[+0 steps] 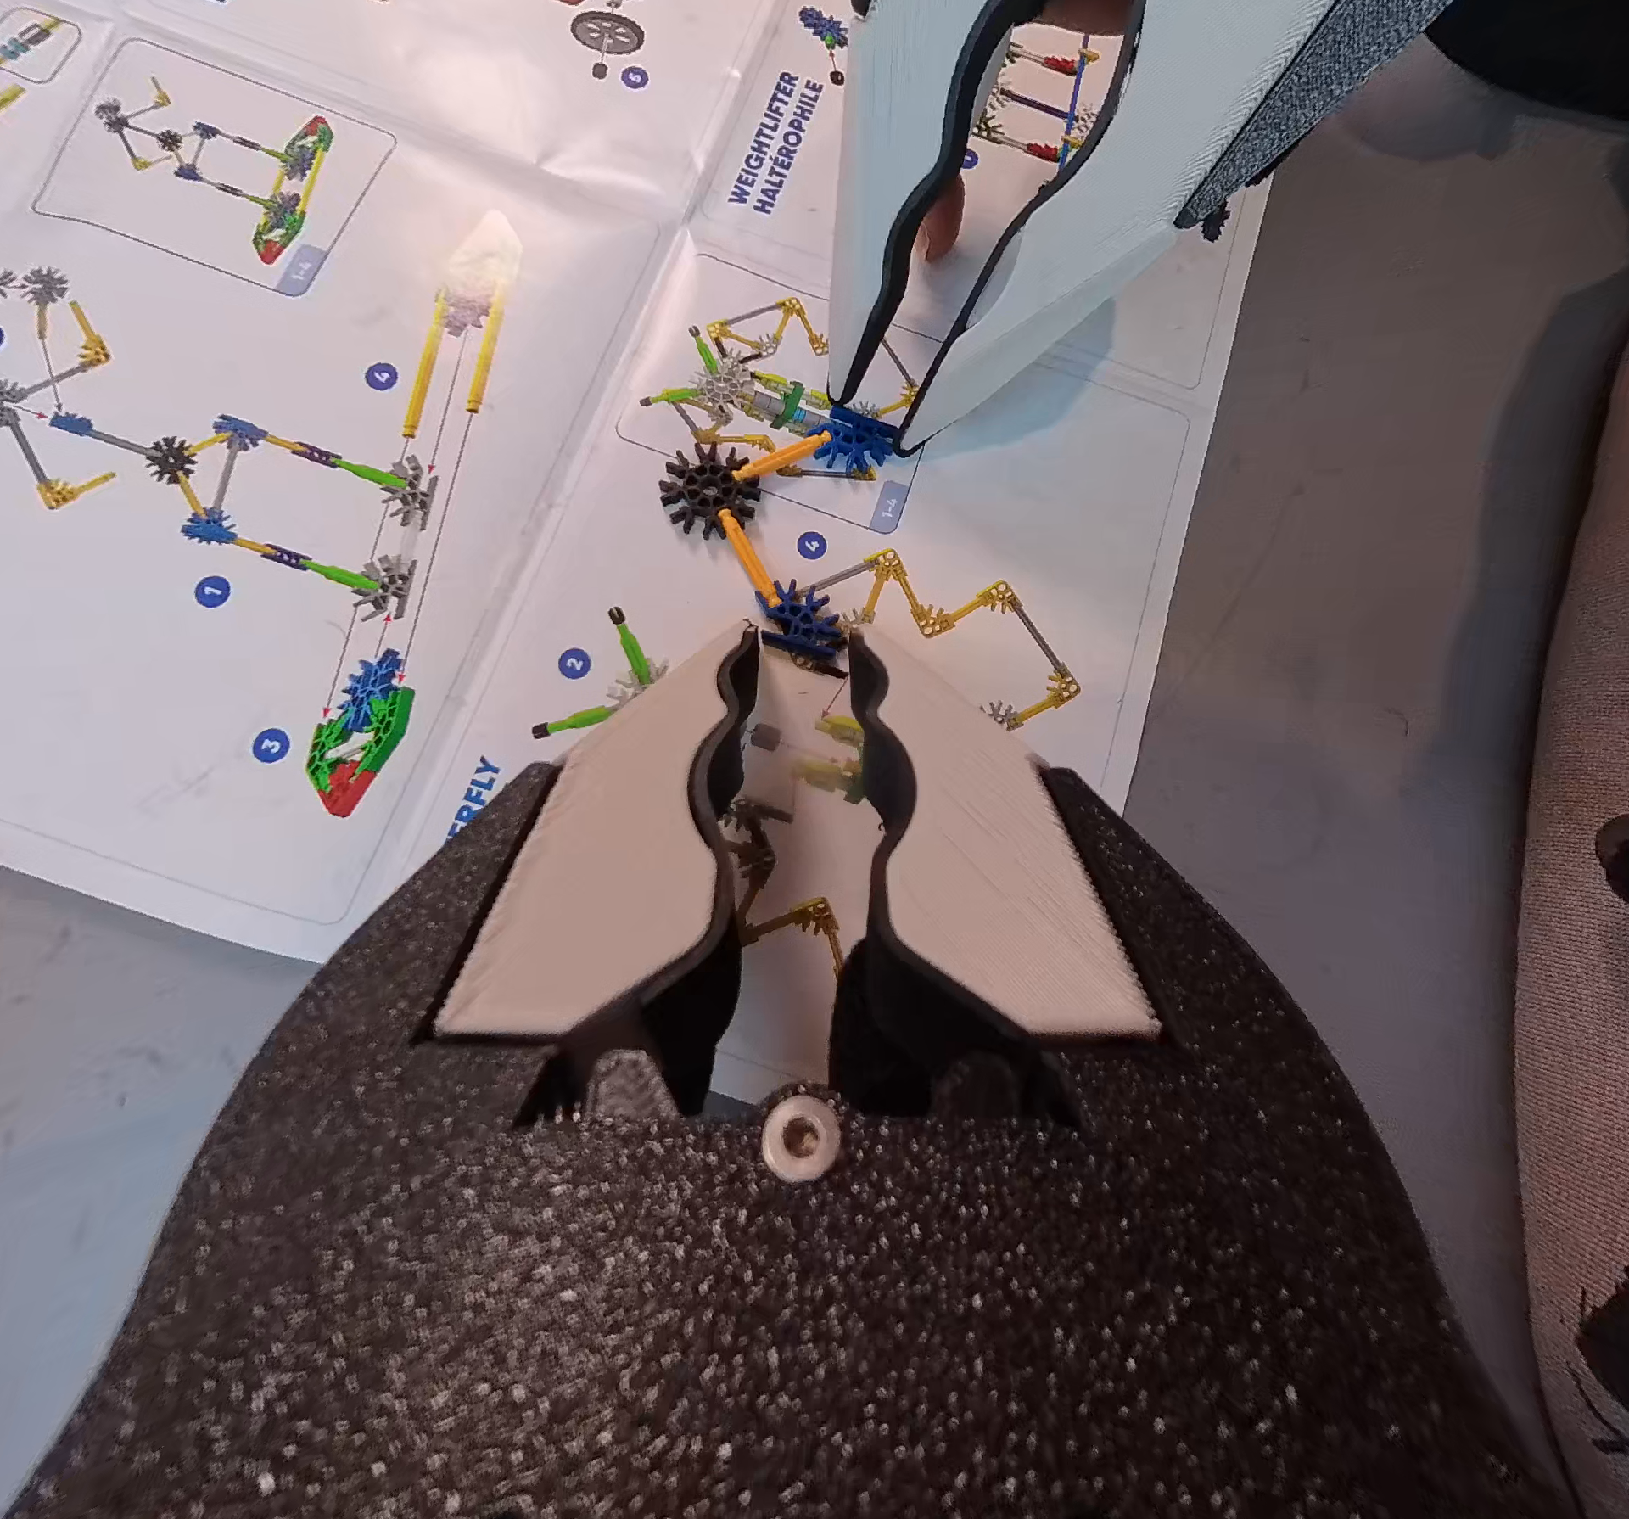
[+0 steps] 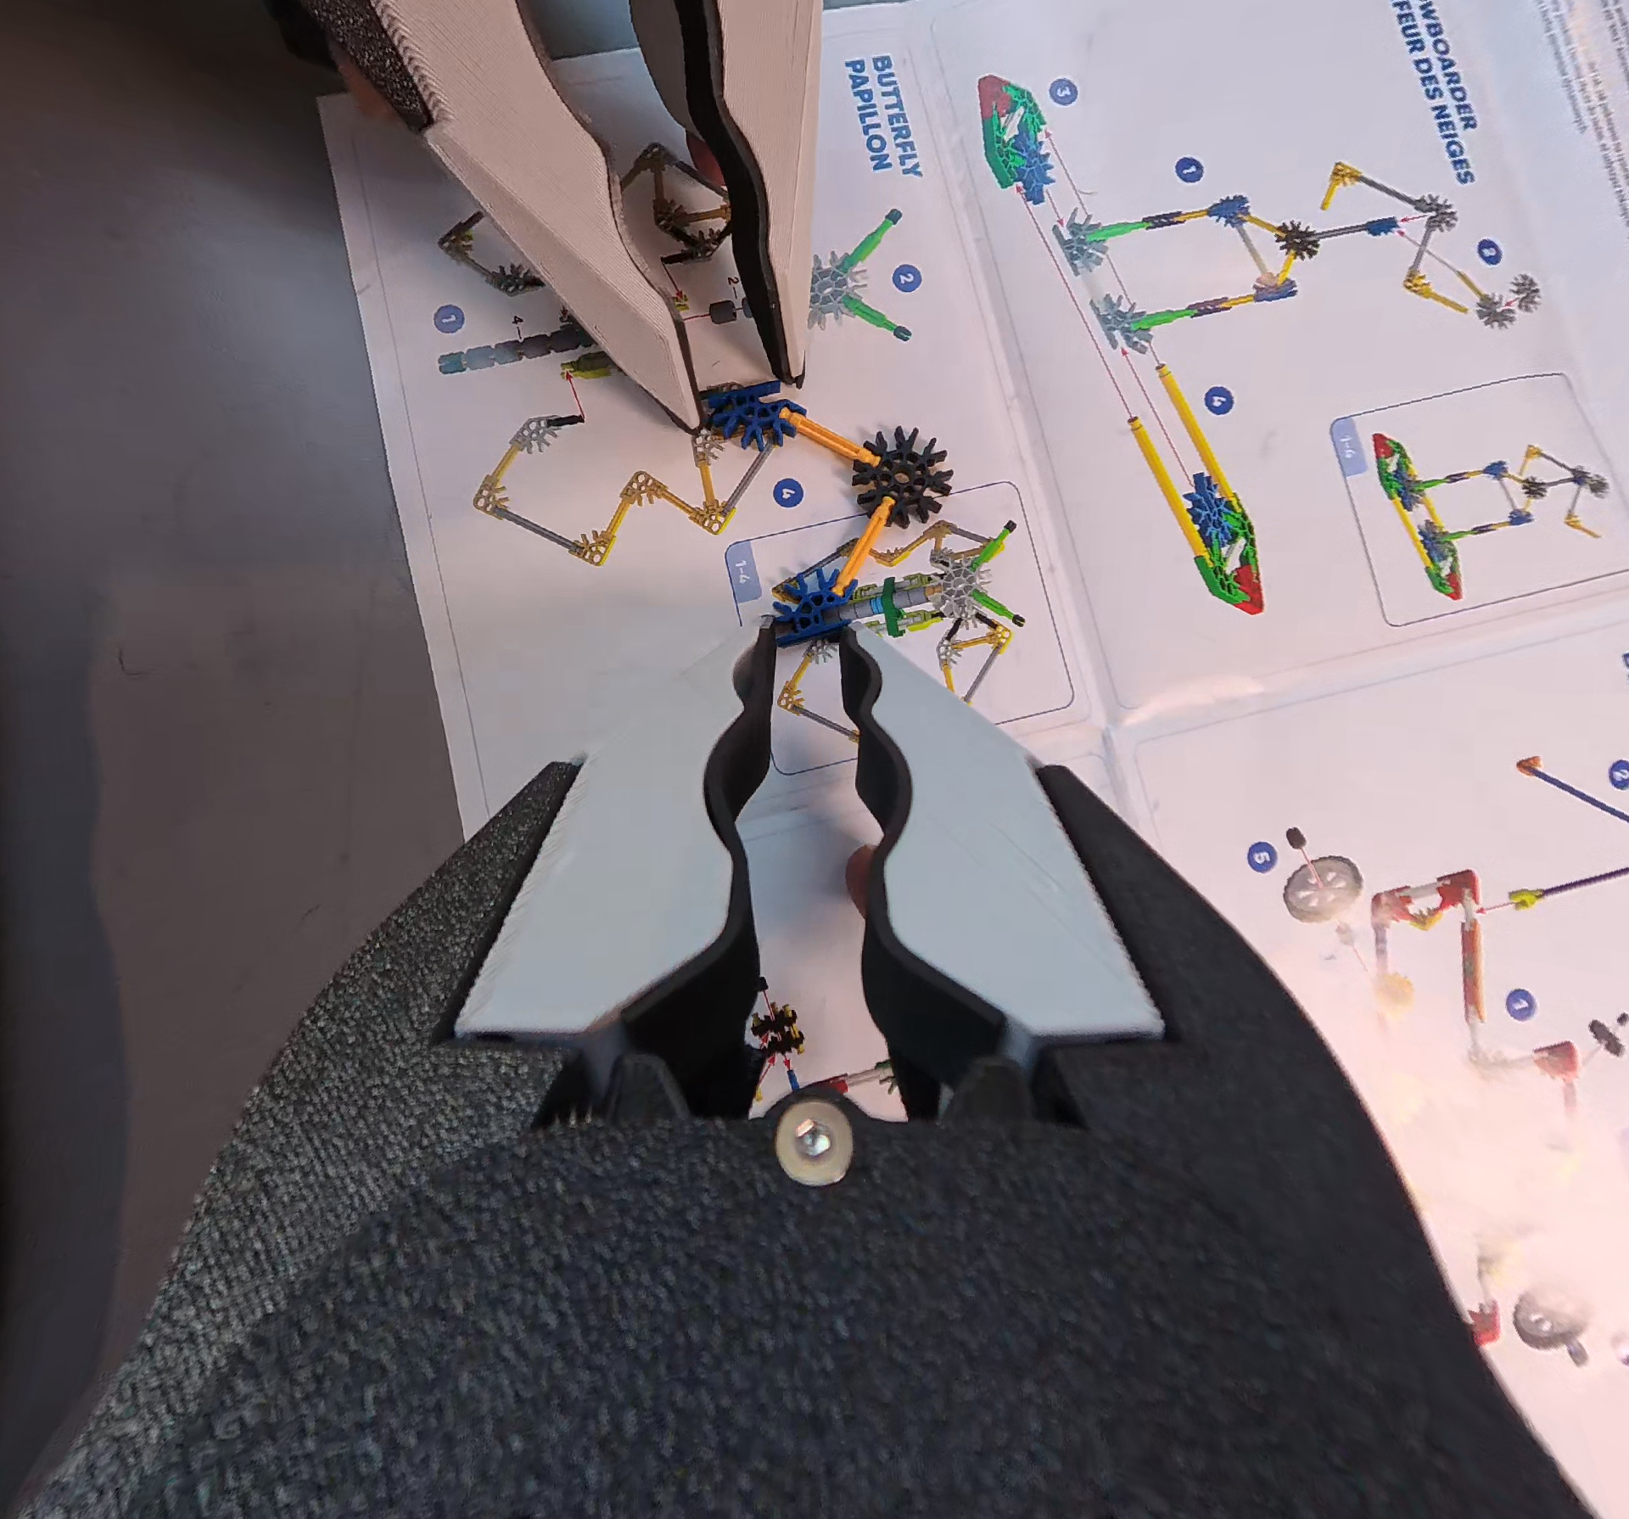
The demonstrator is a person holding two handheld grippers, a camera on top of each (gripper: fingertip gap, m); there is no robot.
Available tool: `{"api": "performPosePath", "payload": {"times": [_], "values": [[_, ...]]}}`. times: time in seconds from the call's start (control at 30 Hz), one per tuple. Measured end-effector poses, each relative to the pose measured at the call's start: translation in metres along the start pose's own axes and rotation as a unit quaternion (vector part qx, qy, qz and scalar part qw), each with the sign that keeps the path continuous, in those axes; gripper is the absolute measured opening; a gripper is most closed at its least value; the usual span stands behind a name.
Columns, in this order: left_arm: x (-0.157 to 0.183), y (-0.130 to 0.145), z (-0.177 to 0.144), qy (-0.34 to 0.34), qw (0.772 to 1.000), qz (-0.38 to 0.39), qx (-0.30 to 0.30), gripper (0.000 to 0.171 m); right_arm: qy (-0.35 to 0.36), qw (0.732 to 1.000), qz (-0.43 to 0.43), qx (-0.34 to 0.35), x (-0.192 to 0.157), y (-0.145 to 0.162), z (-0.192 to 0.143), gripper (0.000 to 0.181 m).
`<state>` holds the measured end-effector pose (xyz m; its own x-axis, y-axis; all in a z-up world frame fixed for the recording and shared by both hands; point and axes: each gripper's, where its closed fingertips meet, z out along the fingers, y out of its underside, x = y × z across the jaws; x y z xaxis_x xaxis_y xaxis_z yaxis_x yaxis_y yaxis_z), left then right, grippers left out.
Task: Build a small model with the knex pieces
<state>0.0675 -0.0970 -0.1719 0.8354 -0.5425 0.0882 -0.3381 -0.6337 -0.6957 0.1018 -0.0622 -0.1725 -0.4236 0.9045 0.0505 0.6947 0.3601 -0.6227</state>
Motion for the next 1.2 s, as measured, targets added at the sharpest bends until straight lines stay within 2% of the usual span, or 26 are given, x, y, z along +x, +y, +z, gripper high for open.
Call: {"api": "performPosePath", "payload": {"times": [0.2,0.5,0.67,1.0,1.2], "values": [[-0.002,-0.001,0.0,0.002,1.0,-0.012,0.006,0.016,0.004,1.0,0.0,0.009,0.002,0.0,-0.001,0.006],[-0.003,-0.001,0.0,0.002,1.0,-0.011,0.011,0.016,-0.008,1.0,0.007,0.023,0.0,0.0,-0.005,0.011],[-0.005,-0.001,0.0,0.0,1.0,-0.011,0.013,0.016,-0.021,0.995,0.048,0.087,0.008,-0.01,-0.016,0.018],[-0.007,-0.002,0.0,0.002,1.0,-0.017,0.021,0.016,0.019,0.969,0.169,0.18,0.049,-0.018,-0.031,0.041],[-0.006,-0.002,0.002,-0.004,1.0,0.007,0.021,0.016,0.016,0.957,0.192,0.217,0.055,-0.024,-0.039,0.038]]}}
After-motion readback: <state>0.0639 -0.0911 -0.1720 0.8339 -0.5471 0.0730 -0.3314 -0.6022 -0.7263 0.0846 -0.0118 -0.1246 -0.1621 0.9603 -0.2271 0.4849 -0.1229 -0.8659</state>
